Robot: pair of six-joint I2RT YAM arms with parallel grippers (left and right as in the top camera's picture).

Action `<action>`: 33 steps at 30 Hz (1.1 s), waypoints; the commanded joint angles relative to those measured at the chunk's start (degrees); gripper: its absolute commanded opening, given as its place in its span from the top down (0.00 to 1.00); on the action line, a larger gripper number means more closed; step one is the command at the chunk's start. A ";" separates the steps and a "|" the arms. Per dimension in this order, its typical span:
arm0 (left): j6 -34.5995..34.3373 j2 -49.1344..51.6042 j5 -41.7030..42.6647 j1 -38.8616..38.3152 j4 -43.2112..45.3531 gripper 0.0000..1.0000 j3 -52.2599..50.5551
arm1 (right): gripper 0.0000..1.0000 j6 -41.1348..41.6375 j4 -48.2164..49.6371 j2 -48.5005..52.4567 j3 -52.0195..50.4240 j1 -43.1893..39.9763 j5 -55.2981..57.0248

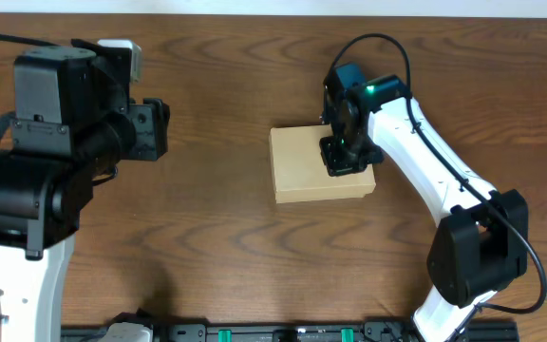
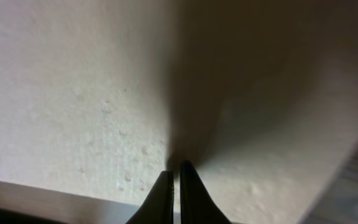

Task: Pack container

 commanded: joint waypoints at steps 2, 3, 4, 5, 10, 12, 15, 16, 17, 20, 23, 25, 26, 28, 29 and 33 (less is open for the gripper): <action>1.03 -0.42 -1.31 0.04 0.02 0.42 0.37 | 0.93 1.57 -2.23 -2.40 11.19 0.61 5.51; 1.03 -0.46 -1.33 0.04 0.02 0.42 0.35 | 0.88 1.57 -2.97 -2.67 14.34 0.57 6.43; 1.03 -0.48 -1.33 0.04 0.04 0.42 0.35 | 0.83 1.57 -3.98 -3.04 18.25 0.57 7.37; 1.03 -0.48 -1.36 0.04 0.07 0.41 0.37 | 0.71 1.55 -4.74 -3.32 21.62 0.52 8.13; 1.03 -0.48 -3.41 0.04 0.26 0.25 0.35 | 0.01 1.55 -8.11 -4.35 37.59 0.44 9.62; 1.05 -0.48 -3.98 0.04 0.50 0.22 0.37 | 0.01 1.55 -9.20 -4.57 42.16 0.42 9.62; 1.05 -0.48 -4.33 0.04 0.92 0.21 0.37 | 0.01 1.55 -10.64 -4.94 46.62 0.42 9.86; 1.05 -0.48 -4.33 0.04 1.18 0.13 0.35 | 0.01 1.55 -10.97 -5.27 47.93 0.42 9.86; 1.03 -0.48 -4.33 0.04 1.38 0.09 0.35 | 0.01 1.53 -10.95 -5.46 48.39 0.42 10.05; 1.05 -0.48 -4.33 0.04 2.19 0.02 0.35 | 0.01 1.53 -10.86 -6.19 48.98 0.42 12.72; 1.03 -0.46 -4.33 0.04 2.45 0.05 0.35 | 0.01 1.51 -11.06 -6.60 48.98 0.42 15.52; 1.03 -0.46 -4.31 0.04 2.43 0.05 0.35 | 0.01 1.51 -11.41 -6.60 48.98 0.42 17.51; 1.03 -0.46 -4.31 0.04 2.43 0.05 0.35 | 0.01 1.53 -11.58 -6.60 48.98 0.42 18.58; 1.03 -0.46 -4.31 0.04 2.38 0.05 0.35 | 0.01 1.53 -11.65 -6.60 48.98 0.42 20.24; 1.03 -0.46 -4.31 0.04 2.36 0.05 0.35 | 0.01 1.53 -11.74 -6.60 48.98 0.42 20.55; 1.03 -0.46 -4.28 0.04 1.44 0.05 0.35 | 0.01 1.53 -12.09 -6.60 48.96 0.42 20.70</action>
